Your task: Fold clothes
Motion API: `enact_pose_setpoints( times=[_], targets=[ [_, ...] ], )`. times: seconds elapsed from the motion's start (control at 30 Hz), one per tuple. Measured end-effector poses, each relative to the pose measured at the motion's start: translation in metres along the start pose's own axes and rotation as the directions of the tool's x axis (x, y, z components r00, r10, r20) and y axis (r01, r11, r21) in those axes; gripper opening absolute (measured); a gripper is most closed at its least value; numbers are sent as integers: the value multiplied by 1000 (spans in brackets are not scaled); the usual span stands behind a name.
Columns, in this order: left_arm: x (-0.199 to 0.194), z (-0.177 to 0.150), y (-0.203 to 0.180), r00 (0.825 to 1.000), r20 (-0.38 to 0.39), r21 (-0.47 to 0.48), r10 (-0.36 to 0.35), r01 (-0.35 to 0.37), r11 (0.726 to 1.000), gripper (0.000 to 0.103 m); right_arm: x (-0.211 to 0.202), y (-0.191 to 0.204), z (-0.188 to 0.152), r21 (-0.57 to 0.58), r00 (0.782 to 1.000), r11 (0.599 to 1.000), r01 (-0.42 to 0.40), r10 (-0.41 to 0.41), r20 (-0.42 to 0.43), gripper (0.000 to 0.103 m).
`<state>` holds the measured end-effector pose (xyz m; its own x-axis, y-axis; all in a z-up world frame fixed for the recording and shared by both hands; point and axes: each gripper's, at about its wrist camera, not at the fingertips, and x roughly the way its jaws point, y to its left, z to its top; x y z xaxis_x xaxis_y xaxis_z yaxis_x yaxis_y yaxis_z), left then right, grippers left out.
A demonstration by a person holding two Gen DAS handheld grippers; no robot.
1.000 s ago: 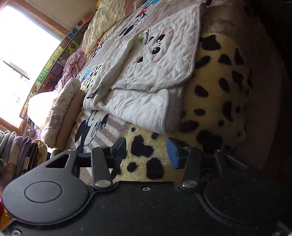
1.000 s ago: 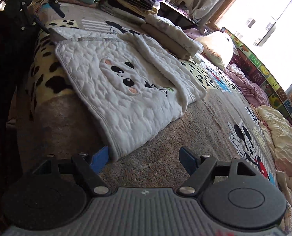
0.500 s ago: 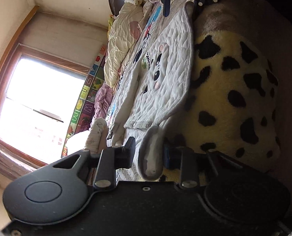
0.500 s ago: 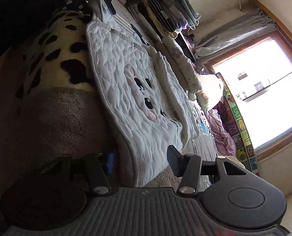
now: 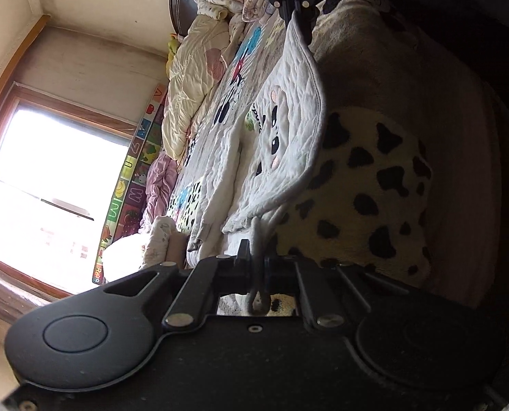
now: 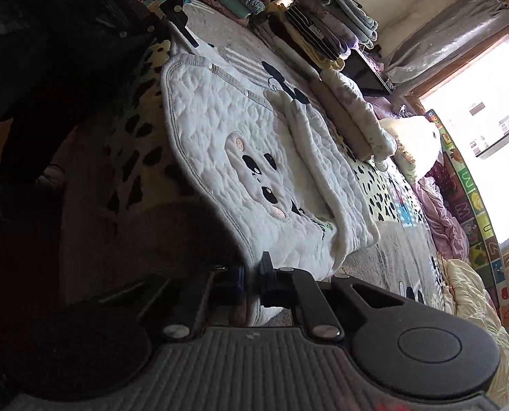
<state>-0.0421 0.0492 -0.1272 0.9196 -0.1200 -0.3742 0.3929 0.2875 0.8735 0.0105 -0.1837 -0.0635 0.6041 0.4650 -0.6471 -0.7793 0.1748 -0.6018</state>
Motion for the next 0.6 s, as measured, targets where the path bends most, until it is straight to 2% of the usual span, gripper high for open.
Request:
enact_pose_setpoints(
  times=[0.1,0.17,0.3,0.43,0.6],
  targets=[
    [-11,4,26,999,9,-87,-44,44,995,5,-23,-6,11,-10,1000,1000,-21,21,-6,9],
    [-11,6,47,998,6,-124,-57,57,991,5,-29,-26,21,5,1000,1000,-27,27,-2,9],
    [22,7,107,996,22,-264,-81,84,961,5,-18,-80,43,31,1000,999,-11,10,8,9],
    [69,-3,148,995,-5,-431,-99,87,898,5,16,-138,60,49,1000,998,26,-26,-1,9],
    [125,-12,171,992,-59,-567,-109,57,822,5,71,-194,66,182,1000,983,5,-5,-1,9]
  ],
)
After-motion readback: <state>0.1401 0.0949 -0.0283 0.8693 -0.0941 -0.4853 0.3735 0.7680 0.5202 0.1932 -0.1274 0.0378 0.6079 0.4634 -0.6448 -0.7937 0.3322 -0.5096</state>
